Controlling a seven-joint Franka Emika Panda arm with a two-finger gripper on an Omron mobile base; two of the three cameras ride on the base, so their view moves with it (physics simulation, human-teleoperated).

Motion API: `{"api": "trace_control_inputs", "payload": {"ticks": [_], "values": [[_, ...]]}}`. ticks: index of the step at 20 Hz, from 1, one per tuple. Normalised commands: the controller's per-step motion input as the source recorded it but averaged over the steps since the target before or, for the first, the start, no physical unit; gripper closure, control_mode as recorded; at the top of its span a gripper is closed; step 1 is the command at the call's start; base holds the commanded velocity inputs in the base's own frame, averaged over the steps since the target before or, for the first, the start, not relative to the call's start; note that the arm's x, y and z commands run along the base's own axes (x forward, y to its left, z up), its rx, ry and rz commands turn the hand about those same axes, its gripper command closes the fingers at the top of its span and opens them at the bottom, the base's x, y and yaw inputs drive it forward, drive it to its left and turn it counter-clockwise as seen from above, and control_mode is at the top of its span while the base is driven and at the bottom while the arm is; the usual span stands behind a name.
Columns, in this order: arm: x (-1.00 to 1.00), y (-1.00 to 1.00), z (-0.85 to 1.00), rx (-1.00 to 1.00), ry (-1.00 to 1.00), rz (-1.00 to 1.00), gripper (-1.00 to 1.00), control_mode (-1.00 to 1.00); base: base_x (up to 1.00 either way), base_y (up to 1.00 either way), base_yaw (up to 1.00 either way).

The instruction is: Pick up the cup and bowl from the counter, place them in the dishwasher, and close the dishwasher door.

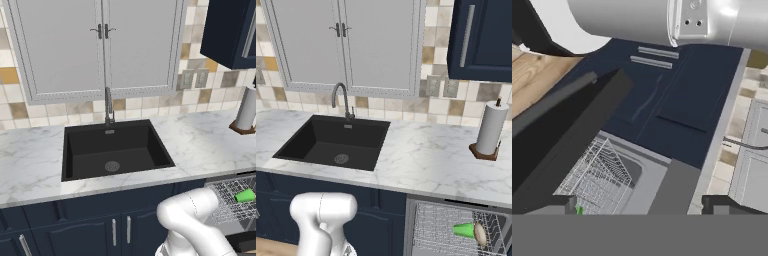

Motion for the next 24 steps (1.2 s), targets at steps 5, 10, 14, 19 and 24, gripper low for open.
{"api": "trace_control_inputs", "payload": {"ticks": [5,10,14,19,24], "values": [[-0.18,0.0,-0.55,-0.02,-0.15,0.08,-1.0,-1.0,0.0,0.0,0.0],[-0.13,-0.11,-0.71,-0.01,-0.15,0.1,-1.0,-1.0,0.0,0.0,0.0],[-0.1,-0.13,-0.62,-0.08,-0.16,0.08,-1.0,-1.0,0.0,0.0,0.0],[-0.11,-0.15,-0.61,-0.13,-0.19,0.04,-1.0,-1.0,0.0,0.0,0.0],[-0.16,-0.26,-0.56,-0.14,-0.21,0.05,-1.0,-1.0,0.0,0.0,0.0]]}}
